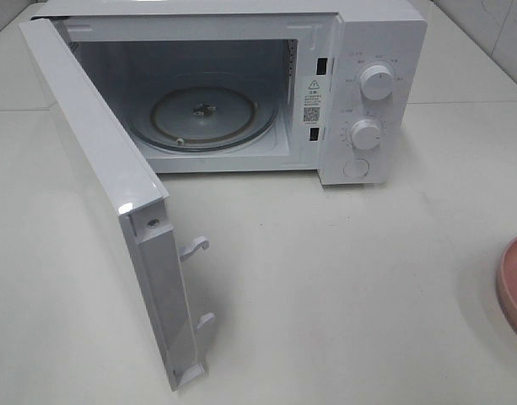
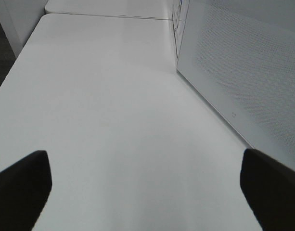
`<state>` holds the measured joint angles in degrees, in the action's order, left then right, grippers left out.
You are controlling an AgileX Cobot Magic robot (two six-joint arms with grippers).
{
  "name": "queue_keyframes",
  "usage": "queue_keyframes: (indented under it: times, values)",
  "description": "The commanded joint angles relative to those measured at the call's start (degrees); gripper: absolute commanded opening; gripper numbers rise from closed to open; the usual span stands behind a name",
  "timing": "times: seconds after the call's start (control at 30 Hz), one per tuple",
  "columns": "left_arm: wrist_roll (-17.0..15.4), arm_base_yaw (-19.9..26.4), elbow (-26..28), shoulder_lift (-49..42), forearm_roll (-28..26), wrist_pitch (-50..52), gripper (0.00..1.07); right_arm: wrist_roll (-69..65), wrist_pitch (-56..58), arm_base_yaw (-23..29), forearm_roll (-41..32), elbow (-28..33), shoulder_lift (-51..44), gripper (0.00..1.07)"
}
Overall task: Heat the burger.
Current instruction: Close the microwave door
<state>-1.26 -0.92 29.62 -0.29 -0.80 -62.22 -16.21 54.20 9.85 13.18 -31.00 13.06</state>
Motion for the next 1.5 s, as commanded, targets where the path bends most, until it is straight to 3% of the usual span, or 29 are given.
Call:
queue_keyframes:
  times: [0.03,0.53,1.5]
  values:
    - [-0.11,0.06,-0.06,-0.97,0.17,0.97,1.00,4.58,-2.35,-3.09,-2.69,1.38,-4.30,0.76]
    - [-0.11,0.06,-0.06,-0.97,0.17,0.97,1.00,8.71,0.74,-9.40,-7.16,2.58,-14.84,0.76]
    - [-0.11,0.06,-0.06,-0.34,0.17,0.97,1.00,8.94,0.92,-9.68,-7.62,2.92,-14.78,0.76]
